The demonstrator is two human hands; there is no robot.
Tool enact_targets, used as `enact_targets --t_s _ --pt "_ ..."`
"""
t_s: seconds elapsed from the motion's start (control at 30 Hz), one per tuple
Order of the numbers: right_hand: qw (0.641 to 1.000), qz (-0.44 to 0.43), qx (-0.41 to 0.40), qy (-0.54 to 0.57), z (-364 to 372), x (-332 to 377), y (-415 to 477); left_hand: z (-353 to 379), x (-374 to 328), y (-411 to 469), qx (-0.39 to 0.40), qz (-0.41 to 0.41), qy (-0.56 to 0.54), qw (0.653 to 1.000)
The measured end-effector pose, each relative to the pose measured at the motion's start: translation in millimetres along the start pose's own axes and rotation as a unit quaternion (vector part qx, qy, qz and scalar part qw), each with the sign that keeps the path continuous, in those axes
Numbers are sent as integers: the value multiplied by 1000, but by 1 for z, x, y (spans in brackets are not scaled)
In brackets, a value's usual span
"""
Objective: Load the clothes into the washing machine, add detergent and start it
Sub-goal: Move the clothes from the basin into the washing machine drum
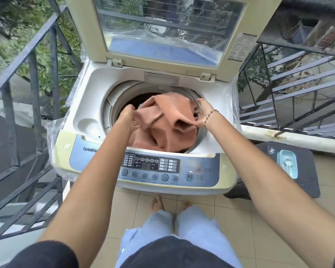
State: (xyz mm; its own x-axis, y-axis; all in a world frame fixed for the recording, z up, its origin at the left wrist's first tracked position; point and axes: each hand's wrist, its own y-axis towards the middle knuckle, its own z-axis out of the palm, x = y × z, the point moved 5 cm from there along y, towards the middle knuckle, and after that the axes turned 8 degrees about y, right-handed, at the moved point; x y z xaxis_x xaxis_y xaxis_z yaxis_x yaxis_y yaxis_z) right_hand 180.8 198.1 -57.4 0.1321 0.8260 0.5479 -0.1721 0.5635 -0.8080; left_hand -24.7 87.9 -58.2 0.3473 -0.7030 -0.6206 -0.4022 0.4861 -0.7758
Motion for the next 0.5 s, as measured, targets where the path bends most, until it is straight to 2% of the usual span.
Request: enact_targets --t_s 0.1,0.2,0.3,0.5 --pt "998 44 37 -34 11 -3 -7 4 -2 1 2 14 -4 1000" --pt "991 16 66 -119 27 -5 -14 12 -9 -1 4 48 28 998" --pt "977 -9 59 -206 28 -9 -10 20 -8 2 -5 67 56 996" --pt "959 -32 66 -274 17 -15 -1 27 -2 5 -3 102 92 991"
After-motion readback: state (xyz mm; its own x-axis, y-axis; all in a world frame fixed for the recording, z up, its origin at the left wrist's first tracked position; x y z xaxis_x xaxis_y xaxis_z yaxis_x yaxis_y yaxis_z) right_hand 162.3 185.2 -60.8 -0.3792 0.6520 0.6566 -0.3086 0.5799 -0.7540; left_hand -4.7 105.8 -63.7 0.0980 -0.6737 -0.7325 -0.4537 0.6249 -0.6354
